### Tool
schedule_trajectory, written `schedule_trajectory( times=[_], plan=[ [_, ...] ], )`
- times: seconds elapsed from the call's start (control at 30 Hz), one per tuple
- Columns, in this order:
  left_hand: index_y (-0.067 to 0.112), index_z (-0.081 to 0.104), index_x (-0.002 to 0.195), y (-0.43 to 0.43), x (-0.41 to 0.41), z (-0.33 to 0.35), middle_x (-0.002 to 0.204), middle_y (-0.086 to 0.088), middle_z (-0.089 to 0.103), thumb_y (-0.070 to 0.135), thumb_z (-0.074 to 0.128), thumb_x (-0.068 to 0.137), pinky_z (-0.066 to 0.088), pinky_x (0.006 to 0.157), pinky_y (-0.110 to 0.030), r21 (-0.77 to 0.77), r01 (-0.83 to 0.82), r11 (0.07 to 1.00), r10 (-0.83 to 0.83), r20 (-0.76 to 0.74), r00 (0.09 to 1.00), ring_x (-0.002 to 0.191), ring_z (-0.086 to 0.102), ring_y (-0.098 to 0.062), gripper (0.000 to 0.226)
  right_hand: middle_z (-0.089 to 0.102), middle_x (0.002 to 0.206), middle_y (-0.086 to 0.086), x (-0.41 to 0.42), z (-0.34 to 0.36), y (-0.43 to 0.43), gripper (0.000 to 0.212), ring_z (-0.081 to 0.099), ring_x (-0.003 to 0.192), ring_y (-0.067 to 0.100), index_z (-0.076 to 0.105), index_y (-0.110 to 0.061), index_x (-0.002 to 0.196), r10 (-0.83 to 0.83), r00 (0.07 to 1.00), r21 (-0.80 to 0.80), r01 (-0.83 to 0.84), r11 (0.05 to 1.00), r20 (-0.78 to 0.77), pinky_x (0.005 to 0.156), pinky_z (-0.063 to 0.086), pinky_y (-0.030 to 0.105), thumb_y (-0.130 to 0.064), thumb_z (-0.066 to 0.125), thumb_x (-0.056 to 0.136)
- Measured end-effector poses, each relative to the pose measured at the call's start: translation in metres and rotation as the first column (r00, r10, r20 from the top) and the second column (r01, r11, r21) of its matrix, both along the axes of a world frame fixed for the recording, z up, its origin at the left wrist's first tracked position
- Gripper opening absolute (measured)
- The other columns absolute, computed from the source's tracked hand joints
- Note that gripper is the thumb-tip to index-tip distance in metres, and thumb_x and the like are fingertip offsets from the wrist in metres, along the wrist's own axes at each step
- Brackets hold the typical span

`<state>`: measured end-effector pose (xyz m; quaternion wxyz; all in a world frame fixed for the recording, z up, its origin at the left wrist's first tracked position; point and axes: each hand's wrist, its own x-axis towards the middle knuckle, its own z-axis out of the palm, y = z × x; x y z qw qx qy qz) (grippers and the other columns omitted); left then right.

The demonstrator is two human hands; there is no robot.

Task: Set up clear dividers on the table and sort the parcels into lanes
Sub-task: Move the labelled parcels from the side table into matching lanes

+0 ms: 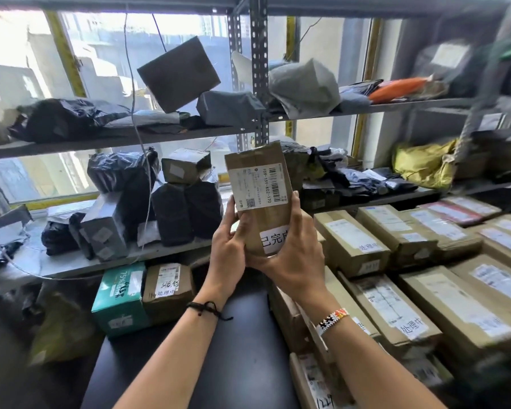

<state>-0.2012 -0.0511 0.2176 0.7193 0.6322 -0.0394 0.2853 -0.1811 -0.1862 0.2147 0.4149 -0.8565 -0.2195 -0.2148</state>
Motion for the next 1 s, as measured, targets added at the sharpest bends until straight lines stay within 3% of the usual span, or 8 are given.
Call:
schedule_trajectory(
  times=[0.2,0.3,0.47,0.57,0.7,0.83,0.93,1.0],
  plan=[
    [0.022,0.04,0.159,-0.049,0.015,0.01,0.143,-0.007,0.064,0.02,0.048,0.111,0.055,0.103,-0.056,-0.019,0.081,0.997,-0.082,-0.025,0.996,0.128,0.066,-0.029,0.049,0.038,0.152,0.008,0.008,0.007,-0.043,0.14,0.047,0.133,0.031,-0.004,-0.023,0.167,-0.126,0.991,-0.012,0.127,0.992,0.051,0.101,0.05,0.054,-0.083,0.072,0.066],
    [0.024,0.039,0.16,-0.069,0.027,0.012,0.144,-0.006,0.063,0.022,0.05,0.11,0.058,0.099,-0.054,-0.028,0.127,0.991,-0.128,-0.044,0.991,0.127,0.066,-0.028,0.05,0.036,0.151,0.009,0.013,0.008,-0.063,0.137,0.045,0.132,0.033,-0.007,-0.027,0.167,-0.16,0.986,0.0,0.16,0.987,0.04,0.099,0.05,0.055,-0.084,0.063,0.063],
    [0.023,0.035,0.162,-0.114,0.053,0.008,0.149,-0.007,0.06,0.021,0.052,0.109,0.058,0.101,-0.052,-0.05,0.224,0.973,-0.227,-0.075,0.971,0.128,0.066,-0.025,0.055,0.032,0.153,0.008,0.027,0.004,-0.111,0.139,0.04,0.138,0.032,-0.01,-0.029,0.166,-0.233,0.972,-0.028,0.233,0.972,0.0,0.106,0.047,0.055,-0.064,0.08,0.065],
    [0.028,0.037,0.16,-0.145,0.068,0.01,0.142,0.001,0.066,0.021,0.051,0.11,0.06,0.098,-0.046,-0.011,0.297,0.955,-0.297,-0.07,0.952,0.127,0.067,-0.023,0.053,0.033,0.15,0.008,0.038,0.008,-0.144,0.137,0.039,0.137,0.032,-0.009,-0.031,0.165,-0.287,0.958,-0.015,0.287,0.958,0.006,0.109,0.045,0.055,-0.065,0.074,0.062],
    [0.025,0.032,0.163,-0.187,0.089,0.002,0.15,-0.011,0.058,0.022,0.052,0.109,0.054,0.106,-0.056,0.036,0.369,0.929,-0.364,-0.108,0.925,0.131,0.063,-0.028,0.057,0.035,0.149,0.008,0.049,0.002,-0.192,0.139,0.042,0.135,0.033,-0.012,-0.035,0.164,-0.333,0.942,-0.023,0.332,0.943,-0.049,0.107,0.046,0.054,-0.069,0.072,0.059],
    [0.029,0.035,0.16,-0.23,0.102,-0.007,0.143,-0.001,0.064,0.019,0.053,0.108,0.062,0.091,-0.038,0.04,0.449,0.892,-0.441,-0.135,0.887,0.126,0.067,-0.02,0.056,0.037,0.148,0.009,0.06,0.0,-0.245,0.14,0.043,0.134,0.033,-0.011,-0.036,0.164,-0.381,0.922,-0.085,0.375,0.923,-0.073,0.102,0.05,0.052,-0.069,0.076,0.06],
    [0.048,0.044,0.14,-0.256,0.11,-0.011,0.119,0.019,0.075,0.023,0.056,0.106,0.06,0.077,-0.023,0.036,0.482,0.876,-0.467,-0.193,0.863,0.109,0.073,-0.006,0.043,0.037,0.151,0.01,0.069,0.002,-0.278,0.14,0.044,0.133,0.033,-0.007,-0.034,0.165,-0.414,0.905,-0.149,0.398,0.905,-0.099,0.093,0.052,0.047,-0.077,0.065,0.053],
    [0.043,0.044,0.141,-0.269,0.117,-0.017,0.104,0.019,0.078,0.022,0.054,0.109,0.058,0.069,-0.019,0.021,0.511,0.859,-0.49,-0.253,0.834,0.093,0.075,-0.003,0.04,0.039,0.151,0.009,0.073,0.001,-0.3,0.142,0.046,0.131,0.031,-0.004,-0.034,0.165,-0.426,0.894,-0.179,0.4,0.899,-0.139,0.091,0.055,0.046,-0.086,0.062,0.05]
  ],
)
